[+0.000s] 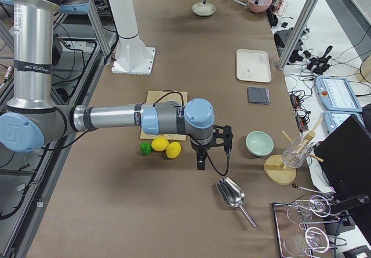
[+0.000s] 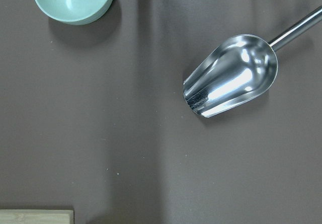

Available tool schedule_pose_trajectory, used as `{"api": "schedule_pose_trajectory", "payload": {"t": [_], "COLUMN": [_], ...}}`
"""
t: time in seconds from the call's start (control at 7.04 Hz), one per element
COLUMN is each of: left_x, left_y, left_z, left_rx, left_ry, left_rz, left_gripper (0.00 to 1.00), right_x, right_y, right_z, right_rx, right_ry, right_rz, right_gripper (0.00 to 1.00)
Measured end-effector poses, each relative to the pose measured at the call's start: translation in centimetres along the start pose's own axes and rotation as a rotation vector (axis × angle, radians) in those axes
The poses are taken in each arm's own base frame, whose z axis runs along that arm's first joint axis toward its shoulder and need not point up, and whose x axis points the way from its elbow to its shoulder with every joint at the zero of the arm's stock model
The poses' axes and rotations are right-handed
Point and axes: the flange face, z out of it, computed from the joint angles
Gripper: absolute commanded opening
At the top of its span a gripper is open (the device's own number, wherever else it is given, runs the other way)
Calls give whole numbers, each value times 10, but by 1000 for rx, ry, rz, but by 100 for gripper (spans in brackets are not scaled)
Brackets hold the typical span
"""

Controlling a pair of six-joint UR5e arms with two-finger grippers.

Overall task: Place red cherry on plate
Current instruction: 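Reach the left gripper to the white plate's rim and grasp it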

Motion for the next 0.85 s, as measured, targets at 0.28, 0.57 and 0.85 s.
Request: {"api": "schedule_pose_trajectory", "payload": {"t": [0.28,0.57,0.85], "left_x": [-1,0,0], "left_y": [4,6,9], "left_z": [8,11,12], "left_rx": [-20,-29,-31], "left_ry": [2,5,6], "left_rz": [-1,-2,0], "left_gripper": [68,0,0], "right_x": [0,0,0], "right_y": [1,1,2], "right_z": [0,0,0], "right_rx": [0,0,0], "right_ry": [2,2,3], "right_rz": [1,0,0], "right_gripper": [100,100,100]}}
